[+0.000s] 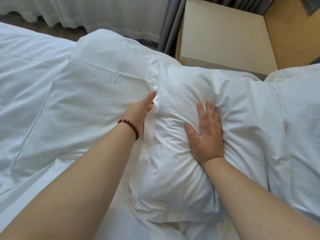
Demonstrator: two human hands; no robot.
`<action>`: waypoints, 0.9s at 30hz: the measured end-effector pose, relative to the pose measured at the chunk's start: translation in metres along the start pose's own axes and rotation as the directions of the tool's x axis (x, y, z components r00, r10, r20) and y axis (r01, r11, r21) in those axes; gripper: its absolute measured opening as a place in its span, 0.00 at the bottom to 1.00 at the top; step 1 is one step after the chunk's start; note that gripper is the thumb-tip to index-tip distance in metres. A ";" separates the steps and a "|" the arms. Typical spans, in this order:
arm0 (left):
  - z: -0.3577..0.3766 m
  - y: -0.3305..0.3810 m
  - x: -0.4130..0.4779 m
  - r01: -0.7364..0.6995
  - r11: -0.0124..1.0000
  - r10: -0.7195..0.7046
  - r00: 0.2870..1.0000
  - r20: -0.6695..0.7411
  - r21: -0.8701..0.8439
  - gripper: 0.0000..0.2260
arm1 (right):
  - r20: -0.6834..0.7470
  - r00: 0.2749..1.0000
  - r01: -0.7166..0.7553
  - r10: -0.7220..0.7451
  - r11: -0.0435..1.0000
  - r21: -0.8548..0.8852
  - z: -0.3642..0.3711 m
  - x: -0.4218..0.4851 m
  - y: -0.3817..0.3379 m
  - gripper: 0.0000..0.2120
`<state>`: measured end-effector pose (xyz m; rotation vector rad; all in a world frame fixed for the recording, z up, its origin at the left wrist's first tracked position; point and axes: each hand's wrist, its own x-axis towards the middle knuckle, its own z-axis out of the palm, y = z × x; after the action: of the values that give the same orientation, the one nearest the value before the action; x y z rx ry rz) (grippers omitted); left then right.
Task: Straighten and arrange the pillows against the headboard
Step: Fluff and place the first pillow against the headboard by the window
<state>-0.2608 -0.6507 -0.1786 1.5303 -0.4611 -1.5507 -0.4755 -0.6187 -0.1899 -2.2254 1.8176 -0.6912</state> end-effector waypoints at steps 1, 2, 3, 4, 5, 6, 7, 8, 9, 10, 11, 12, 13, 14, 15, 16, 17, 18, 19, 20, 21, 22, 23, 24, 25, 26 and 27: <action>0.004 0.004 0.002 -0.014 0.998 0.015 1.000 -0.014 0.053 0.25 | 0.000 1.000 0.003 -0.003 1.000 -0.009 0.001 0.000 0.000 0.33; 0.007 0.005 0.006 -0.046 0.995 0.052 0.997 -0.057 0.091 0.20 | 0.007 1.000 0.006 -0.006 1.000 -0.020 0.001 0.000 0.000 0.33; 0.007 0.005 0.007 -0.068 0.991 0.080 0.990 -0.112 0.114 0.15 | 0.020 1.000 0.010 -0.010 0.999 -0.036 0.001 0.000 0.000 0.33; 0.006 0.002 0.005 -0.081 0.989 0.102 0.979 -0.176 0.121 0.12 | 0.038 0.999 0.018 -0.015 0.998 -0.059 0.000 -0.001 -0.001 0.33; 0.003 -0.002 0.004 -0.083 0.991 0.106 0.965 -0.238 0.105 0.10 | 0.064 0.998 0.026 -0.020 0.996 -0.090 0.000 -0.001 -0.003 0.33; 0.001 -0.004 0.001 -0.079 0.994 0.097 0.953 -0.288 0.073 0.08 | 0.093 0.996 0.029 -0.018 0.992 -0.119 -0.002 -0.001 -0.005 0.33; -0.001 -0.006 -0.001 -0.063 0.997 0.074 0.946 -0.315 0.045 0.06 | 0.120 0.993 0.026 -0.009 0.990 -0.142 -0.005 -0.001 -0.009 0.34; 0.001 -0.004 -0.004 -0.060 0.996 0.078 0.944 -0.322 0.065 0.05 | 0.148 0.989 0.024 0.000 0.987 -0.158 -0.011 -0.002 -0.013 0.35; 0.005 0.001 -0.008 -0.089 0.985 0.132 0.941 -0.311 0.149 0.05 | 0.182 0.983 0.025 0.007 0.985 -0.173 -0.020 -0.001 -0.016 0.36; 0.013 0.008 -0.015 -0.165 0.946 0.243 0.931 -0.271 0.280 0.08 | 0.221 0.975 0.026 0.017 0.982 -0.188 -0.030 -0.002 -0.019 0.36; 0.024 0.014 -0.022 -0.273 0.870 0.381 0.901 -0.207 0.411 0.13 | 0.253 0.967 0.021 0.034 0.977 -0.212 -0.041 -0.004 -0.020 0.36; 0.040 0.019 -0.030 -0.405 0.764 0.521 0.846 -0.110 0.503 0.18 | 0.248 0.968 0.016 0.047 0.969 -0.246 -0.051 -0.006 -0.019 0.34; 0.059 0.024 -0.040 -0.526 0.636 0.632 0.775 0.010 0.564 0.23 | 0.209 0.977 0.013 0.051 0.955 -0.295 -0.063 -0.006 -0.018 0.33; 0.080 0.025 -0.049 -0.607 0.493 0.692 0.708 0.141 0.623 0.25 | 0.160 0.986 0.006 0.055 0.935 -0.355 -0.075 -0.003 -0.013 0.31; 0.101 0.022 -0.056 -0.630 0.354 0.687 0.677 0.265 0.691 0.26 | 0.128 0.989 -0.008 0.069 0.905 -0.426 -0.086 0.002 -0.004 0.31; 0.120 0.016 -0.059 -0.606 0.247 0.624 0.696 0.354 0.756 0.26 | 0.127 0.986 -0.029 0.107 0.865 -0.500 -0.098 0.008 0.009 0.31; 0.135 0.004 -0.057 -0.553 0.146 0.534 0.742 0.405 0.821 0.26 | 0.137 0.977 -0.058 0.162 0.825 -0.562 -0.111 0.014 0.027 0.33; 0.145 -0.007 -0.053 -0.495 0.051 0.462 0.782 0.418 0.868 0.27 | 0.154 0.963 -0.084 0.219 0.793 -0.603 -0.123 0.019 0.046 0.35; 0.151 -0.018 -0.047 -0.448 -0.022 0.416 0.809 0.416 0.894 0.28 | 0.165 0.955 -0.096 0.247 0.781 -0.617 -0.132 0.022 0.063 0.37; 0.154 -0.025 -0.040 -0.419 -0.065 0.391 0.824 0.409 0.906 0.28 | 0.173 0.954 -0.092 0.247 0.786 -0.611 -0.138 0.023 0.076 0.38; 0.155 -0.030 -0.034 -0.402 -0.082 0.377 0.835 0.402 0.912 0.28 | 0.183 0.954 -0.082 0.236 0.796 -0.599 -0.139 0.022 0.085 0.38; 0.155 -0.031 -0.030 -0.392 -0.092 0.366 0.842 0.397 0.916 0.28 | 0.201 0.951 -0.073 0.234 0.804 -0.590 -0.138 0.021 0.090 0.38; 0.154 -0.031 -0.029 -0.381 -0.100 0.356 0.849 0.391 0.919 0.28 | 0.227 0.942 -0.071 0.246 0.811 -0.581 -0.135 0.021 0.091 0.38; 0.154 -0.030 -0.030 -0.373 -0.108 0.352 0.853 0.387 0.921 0.28 | 0.254 0.929 -0.078 0.267 0.815 -0.574 -0.132 0.022 0.090 0.37; 0.153 -0.029 -0.031 -0.365 -0.118 0.350 0.855 0.383 0.923 0.28 | 0.279 0.916 -0.084 0.288 0.819 -0.568 -0.129 0.026 0.087 0.37; 0.153 -0.028 -0.033 -0.358 -0.121 0.353 0.856 0.377 0.926 0.28 | 0.296 0.908 -0.086 0.297 0.823 -0.562 -0.128 0.034 0.083 0.37; 0.154 -0.028 -0.035 -0.351 -0.121 0.355 0.858 0.370 0.929 0.28 | 0.298 0.911 -0.075 0.285 0.826 -0.559 -0.129 0.046 0.078 0.37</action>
<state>-0.4186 -0.6561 -0.1527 2.0661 -2.2344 -0.5117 -0.5972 -0.6622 -0.1001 -2.2193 2.1573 0.3175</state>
